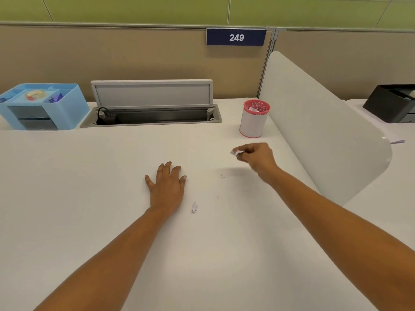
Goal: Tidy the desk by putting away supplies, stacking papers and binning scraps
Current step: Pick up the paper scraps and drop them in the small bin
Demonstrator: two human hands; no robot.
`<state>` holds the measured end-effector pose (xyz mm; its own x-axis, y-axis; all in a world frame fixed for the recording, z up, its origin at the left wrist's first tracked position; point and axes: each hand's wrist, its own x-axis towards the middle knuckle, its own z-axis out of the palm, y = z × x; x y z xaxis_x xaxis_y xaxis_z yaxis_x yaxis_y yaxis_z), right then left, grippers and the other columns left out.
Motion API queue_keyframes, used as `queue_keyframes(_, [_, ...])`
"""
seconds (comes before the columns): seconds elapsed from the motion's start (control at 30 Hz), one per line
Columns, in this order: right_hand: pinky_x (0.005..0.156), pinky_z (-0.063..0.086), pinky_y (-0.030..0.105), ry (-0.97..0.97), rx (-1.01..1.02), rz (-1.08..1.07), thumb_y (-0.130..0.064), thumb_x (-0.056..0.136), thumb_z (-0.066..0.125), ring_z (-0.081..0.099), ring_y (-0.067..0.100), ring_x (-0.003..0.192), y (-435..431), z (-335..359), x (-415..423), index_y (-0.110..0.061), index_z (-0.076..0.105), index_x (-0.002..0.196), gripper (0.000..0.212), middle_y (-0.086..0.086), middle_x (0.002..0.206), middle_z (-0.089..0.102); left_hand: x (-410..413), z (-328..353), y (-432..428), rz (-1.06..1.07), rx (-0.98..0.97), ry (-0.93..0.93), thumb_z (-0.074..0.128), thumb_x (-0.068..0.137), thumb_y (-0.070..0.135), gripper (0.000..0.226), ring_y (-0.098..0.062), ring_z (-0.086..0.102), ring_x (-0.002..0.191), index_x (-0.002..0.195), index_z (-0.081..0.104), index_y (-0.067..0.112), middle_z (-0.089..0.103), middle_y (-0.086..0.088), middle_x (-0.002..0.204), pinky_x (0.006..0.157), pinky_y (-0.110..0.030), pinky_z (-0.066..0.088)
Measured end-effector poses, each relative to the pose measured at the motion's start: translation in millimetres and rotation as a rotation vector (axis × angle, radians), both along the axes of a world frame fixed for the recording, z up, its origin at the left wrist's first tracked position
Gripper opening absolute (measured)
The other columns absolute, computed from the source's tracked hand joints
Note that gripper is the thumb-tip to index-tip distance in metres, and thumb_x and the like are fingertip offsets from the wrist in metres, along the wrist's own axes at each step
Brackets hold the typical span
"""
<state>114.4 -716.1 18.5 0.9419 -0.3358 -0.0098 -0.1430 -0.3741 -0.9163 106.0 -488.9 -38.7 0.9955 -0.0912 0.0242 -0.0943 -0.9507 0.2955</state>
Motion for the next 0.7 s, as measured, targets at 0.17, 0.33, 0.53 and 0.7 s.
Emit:
queue_keyframes(0.17, [0.068,0.045,0.006,-0.081,-0.079,-0.118,0.002,0.082,0.063,0.055,0.015,0.093,-31,33,50,-0.006,0.071,0.103,0.024,0.007,0.098,0.064,18,-2,-5,-0.013,0.011,0.036,0.024,0.101,0.036,0.045,-0.016,0.006,0.145,0.143,0.027,0.022,0.014,0.000,0.156,0.114,-0.055,0.004])
queue_keyframes(0.33, [0.083,0.048,0.023,-0.100,-0.286,-0.251,0.001,0.086,0.060,0.060,0.025,0.104,-55,59,103,-0.001,0.069,0.106,0.023,0.014,0.112,0.065,19,-7,-4,-0.008,0.009,-0.005,0.022,0.101,0.036,0.045,-0.015,0.009,0.144,0.143,0.026,0.023,0.017,0.002,0.155,0.114,-0.053,0.004])
queue_keyframes(0.53, [0.093,0.050,0.034,0.038,-0.566,-0.156,-0.011,0.086,0.064,0.060,0.030,0.106,-68,68,142,-0.003,0.066,0.113,0.028,0.015,0.116,0.063,19,-8,-4,-0.004,0.011,-0.032,0.023,0.101,0.035,0.045,-0.015,0.011,0.144,0.143,0.028,0.023,0.019,0.003,0.154,0.114,-0.053,0.005])
queue_keyframes(0.7, [0.095,0.046,0.032,0.083,-0.659,-0.119,-0.012,0.087,0.064,0.057,0.028,0.112,-72,74,147,-0.007,0.061,0.121,0.035,0.013,0.124,0.060,19,-10,-4,-0.002,0.024,-0.044,0.023,0.100,0.035,0.045,-0.015,0.012,0.144,0.143,0.028,0.023,0.020,0.002,0.154,0.113,-0.053,0.006])
